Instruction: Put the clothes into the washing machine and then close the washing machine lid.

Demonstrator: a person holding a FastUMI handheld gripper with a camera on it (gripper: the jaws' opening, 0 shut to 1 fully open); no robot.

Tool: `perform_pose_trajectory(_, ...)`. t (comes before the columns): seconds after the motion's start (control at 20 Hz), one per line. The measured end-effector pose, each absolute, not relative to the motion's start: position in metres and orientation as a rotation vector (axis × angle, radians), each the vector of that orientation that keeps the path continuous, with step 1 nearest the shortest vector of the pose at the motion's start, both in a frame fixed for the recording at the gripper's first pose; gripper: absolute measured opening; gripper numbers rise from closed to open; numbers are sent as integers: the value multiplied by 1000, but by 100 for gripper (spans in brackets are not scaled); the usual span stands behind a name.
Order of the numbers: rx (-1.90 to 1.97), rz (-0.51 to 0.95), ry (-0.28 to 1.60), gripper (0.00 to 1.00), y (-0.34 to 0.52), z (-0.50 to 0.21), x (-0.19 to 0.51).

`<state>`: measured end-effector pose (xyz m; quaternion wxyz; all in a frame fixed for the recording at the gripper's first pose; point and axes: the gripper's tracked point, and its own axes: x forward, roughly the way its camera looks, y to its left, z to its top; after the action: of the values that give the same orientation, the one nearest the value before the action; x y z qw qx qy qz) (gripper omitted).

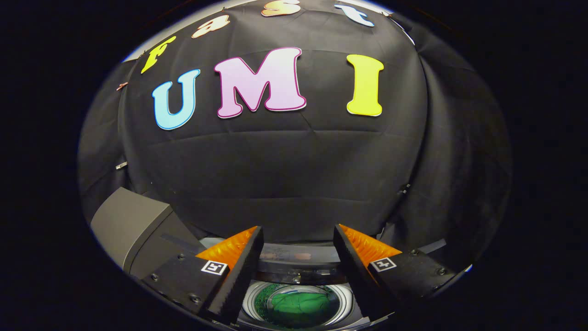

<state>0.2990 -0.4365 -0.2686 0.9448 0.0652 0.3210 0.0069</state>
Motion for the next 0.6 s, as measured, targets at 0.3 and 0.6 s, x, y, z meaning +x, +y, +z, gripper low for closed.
perform_pose_trajectory(0.3, 144, 3, 713, 97, -436, -271, 288)
perform_pose_trajectory(0.6, 407, 4, 1045, 80, -395, -294, 222)
